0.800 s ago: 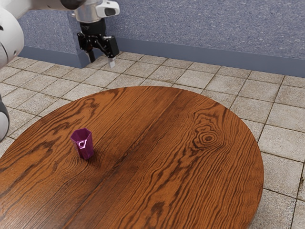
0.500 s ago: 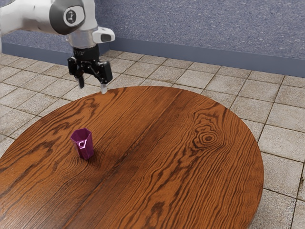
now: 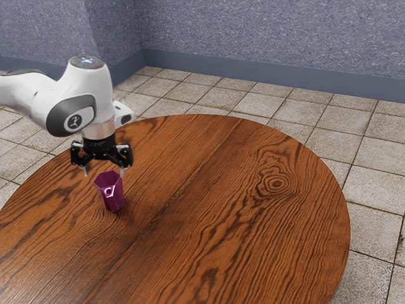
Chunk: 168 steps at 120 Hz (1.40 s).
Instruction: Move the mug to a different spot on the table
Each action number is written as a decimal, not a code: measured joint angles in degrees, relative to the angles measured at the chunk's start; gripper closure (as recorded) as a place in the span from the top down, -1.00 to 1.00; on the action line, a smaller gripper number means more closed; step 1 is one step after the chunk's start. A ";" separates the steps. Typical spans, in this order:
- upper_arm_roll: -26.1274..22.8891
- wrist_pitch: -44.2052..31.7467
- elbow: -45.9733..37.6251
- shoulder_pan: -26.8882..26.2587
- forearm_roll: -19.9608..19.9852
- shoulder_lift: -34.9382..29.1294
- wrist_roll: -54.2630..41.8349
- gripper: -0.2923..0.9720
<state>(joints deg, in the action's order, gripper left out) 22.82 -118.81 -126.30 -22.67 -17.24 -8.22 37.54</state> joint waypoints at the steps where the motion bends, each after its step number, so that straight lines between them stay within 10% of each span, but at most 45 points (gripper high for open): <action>1: 0.24 -0.46 -0.45 -0.04 -0.12 -0.01 0.54 0.54; 70: 3.72 -23.07 -2.97 1.40 -1.84 16.86 25.74 0.54; 168: 4.46 -29.98 -0.48 4.42 -6.40 24.72 35.75 0.41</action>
<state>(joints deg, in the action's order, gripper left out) 27.27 -148.79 -126.79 -18.26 -23.64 16.50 73.29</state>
